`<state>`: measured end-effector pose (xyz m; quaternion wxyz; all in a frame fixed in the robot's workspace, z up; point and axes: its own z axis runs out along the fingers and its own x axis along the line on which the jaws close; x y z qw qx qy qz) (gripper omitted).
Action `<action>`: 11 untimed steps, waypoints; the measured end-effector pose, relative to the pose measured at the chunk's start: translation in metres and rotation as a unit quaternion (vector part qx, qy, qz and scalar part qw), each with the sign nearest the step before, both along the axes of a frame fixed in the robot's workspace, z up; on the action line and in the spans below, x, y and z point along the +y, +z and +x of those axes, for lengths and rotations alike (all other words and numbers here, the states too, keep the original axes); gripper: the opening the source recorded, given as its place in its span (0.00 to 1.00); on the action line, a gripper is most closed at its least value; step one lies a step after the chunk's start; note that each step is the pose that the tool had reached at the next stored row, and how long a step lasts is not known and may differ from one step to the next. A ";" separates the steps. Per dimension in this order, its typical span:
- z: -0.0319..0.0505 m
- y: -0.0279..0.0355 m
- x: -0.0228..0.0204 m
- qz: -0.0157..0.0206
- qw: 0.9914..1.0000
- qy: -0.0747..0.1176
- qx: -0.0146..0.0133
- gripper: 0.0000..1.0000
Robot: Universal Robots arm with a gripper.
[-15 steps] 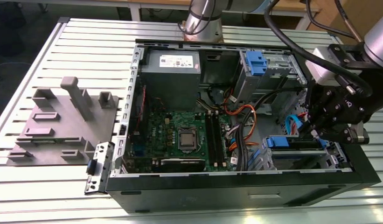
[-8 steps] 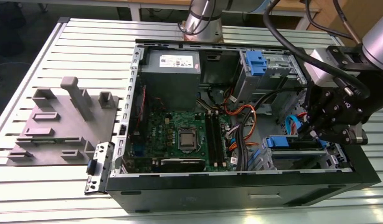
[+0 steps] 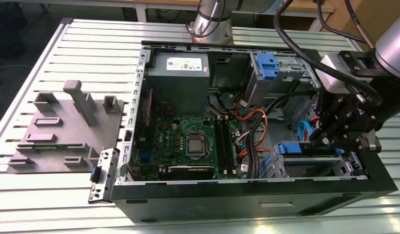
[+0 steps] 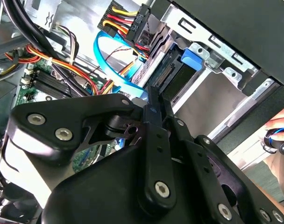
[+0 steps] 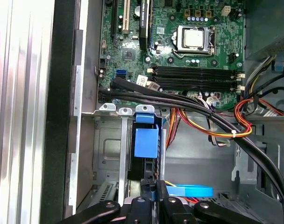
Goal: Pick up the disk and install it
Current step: 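Insert the first disk wire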
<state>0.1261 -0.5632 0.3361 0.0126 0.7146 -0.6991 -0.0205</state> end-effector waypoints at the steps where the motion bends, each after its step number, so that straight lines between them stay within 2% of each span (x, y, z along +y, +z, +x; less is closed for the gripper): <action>1: 0.0000 0.0000 0.0000 0.000 1.000 0.000 0.000 0.16; 11: 0.0000 -0.0037 0.0000 0.000 1.000 0.000 0.000 0.16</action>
